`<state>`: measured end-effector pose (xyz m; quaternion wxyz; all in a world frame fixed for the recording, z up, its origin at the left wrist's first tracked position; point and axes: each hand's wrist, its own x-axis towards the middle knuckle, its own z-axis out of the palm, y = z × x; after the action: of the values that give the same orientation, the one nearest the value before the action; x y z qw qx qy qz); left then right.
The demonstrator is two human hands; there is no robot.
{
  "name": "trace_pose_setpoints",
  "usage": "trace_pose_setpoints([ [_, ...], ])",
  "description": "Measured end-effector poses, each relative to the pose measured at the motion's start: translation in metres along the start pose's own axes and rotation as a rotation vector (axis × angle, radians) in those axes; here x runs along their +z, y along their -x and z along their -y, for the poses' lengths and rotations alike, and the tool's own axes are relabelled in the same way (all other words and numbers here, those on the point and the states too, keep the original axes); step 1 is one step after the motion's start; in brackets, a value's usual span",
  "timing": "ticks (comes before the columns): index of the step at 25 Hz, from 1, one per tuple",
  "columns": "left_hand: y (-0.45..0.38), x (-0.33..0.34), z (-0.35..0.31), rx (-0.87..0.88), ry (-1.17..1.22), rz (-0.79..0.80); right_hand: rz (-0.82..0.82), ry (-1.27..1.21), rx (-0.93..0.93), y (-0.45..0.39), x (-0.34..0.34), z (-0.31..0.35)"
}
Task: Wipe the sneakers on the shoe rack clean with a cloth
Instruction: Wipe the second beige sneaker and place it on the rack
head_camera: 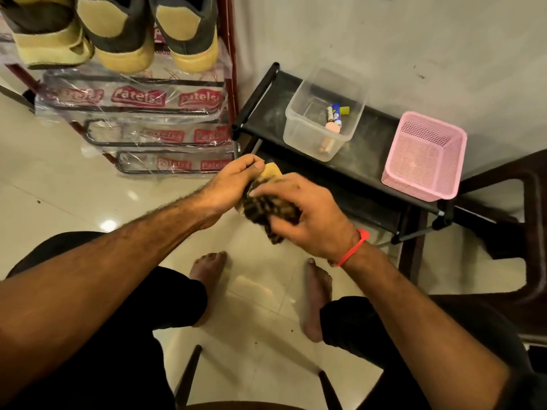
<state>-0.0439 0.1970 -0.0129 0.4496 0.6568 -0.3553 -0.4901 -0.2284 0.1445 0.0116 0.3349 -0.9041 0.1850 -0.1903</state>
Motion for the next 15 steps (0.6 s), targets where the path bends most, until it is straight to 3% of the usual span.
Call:
trace_pose_setpoints([
  [2,0.0,-0.001,-0.001,0.014,-0.008,0.051,-0.008,0.051,-0.018,-0.001,-0.003,-0.007],
  [4,0.001,-0.003,-0.001,0.035,-0.036,0.077,-0.176,0.097,0.164,-0.007,-0.016,-0.03],
  [6,0.002,-0.007,-0.003,0.043,-0.056,0.048,-0.205,0.098,0.292,-0.006,-0.019,-0.037],
  [9,0.002,-0.019,-0.006,0.047,-0.014,0.002,-0.156,-0.058,0.179,-0.001,-0.009,-0.016],
  [12,0.005,-0.02,-0.007,0.053,-0.038,0.065,-0.12,-0.215,0.064,-0.005,-0.011,0.002],
  [15,0.007,-0.011,-0.006,0.054,-0.048,0.147,-0.077,-0.179,-0.018,-0.007,-0.012,0.001],
])
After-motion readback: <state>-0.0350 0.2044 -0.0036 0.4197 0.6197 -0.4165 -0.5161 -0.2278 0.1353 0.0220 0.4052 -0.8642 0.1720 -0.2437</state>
